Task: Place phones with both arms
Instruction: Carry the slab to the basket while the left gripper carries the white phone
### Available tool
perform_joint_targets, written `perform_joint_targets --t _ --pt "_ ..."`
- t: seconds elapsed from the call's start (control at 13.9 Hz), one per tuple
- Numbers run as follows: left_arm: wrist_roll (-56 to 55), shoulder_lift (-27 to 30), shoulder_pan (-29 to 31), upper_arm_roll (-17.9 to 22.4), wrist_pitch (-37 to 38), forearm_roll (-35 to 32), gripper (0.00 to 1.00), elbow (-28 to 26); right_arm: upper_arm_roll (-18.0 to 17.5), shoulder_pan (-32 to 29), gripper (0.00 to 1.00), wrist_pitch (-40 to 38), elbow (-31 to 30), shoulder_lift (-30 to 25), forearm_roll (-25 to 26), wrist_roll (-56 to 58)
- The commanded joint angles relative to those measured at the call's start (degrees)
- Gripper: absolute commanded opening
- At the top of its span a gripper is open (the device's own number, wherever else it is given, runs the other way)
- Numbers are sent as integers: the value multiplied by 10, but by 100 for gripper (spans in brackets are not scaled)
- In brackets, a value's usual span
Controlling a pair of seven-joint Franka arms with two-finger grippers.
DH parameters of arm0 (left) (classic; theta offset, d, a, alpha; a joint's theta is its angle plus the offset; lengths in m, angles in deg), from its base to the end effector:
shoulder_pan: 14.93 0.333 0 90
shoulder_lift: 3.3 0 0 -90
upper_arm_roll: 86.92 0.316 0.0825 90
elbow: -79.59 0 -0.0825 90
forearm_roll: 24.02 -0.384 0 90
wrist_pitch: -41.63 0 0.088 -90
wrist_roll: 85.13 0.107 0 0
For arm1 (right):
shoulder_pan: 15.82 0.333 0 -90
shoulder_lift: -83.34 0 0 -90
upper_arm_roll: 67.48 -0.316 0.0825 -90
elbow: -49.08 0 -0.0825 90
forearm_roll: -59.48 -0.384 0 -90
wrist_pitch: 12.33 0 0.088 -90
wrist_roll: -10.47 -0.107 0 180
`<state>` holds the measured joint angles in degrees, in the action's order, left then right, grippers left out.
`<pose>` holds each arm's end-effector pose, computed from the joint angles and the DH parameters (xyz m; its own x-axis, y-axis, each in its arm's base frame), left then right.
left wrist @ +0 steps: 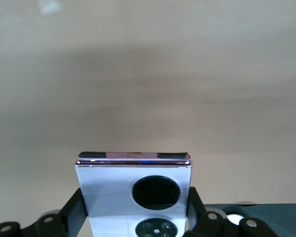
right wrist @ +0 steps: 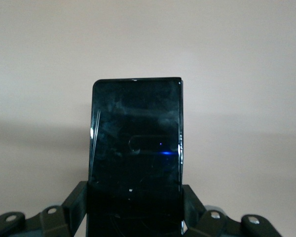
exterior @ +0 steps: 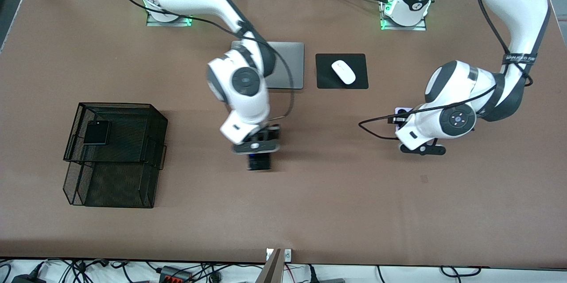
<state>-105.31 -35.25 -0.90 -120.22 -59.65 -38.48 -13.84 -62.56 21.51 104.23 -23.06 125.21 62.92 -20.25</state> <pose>0.6216 -0.1499 0.3145 0.9463 -0.0442 -0.3203 -0.0588 -0.9976 -0.0363 0.6257 0.4125 0.3310 0.9921 0.0814 0.0950 0.0745 -0.9945 0.0737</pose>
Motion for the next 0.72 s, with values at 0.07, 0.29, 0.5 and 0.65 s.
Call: perform_joint_targets --t 0.07,0.29,0.5,0.65 --pt "-20 -99 -77 1 13 49 25 116 -7 -63 14 -84 -59 -65 6 56" --pt "-99 -167 -159 11 -55 48 25 180 -6 -116 14 -123 -120 -127 7 133" --pt "-171 -220 -226 19 -171 48 25 200 -6 -177 14 -189 -132 -167 6 214" --pt "-198 -245 -252 24 -245 50 25 201 -6 -214 14 -229 -132 -181 6 246"
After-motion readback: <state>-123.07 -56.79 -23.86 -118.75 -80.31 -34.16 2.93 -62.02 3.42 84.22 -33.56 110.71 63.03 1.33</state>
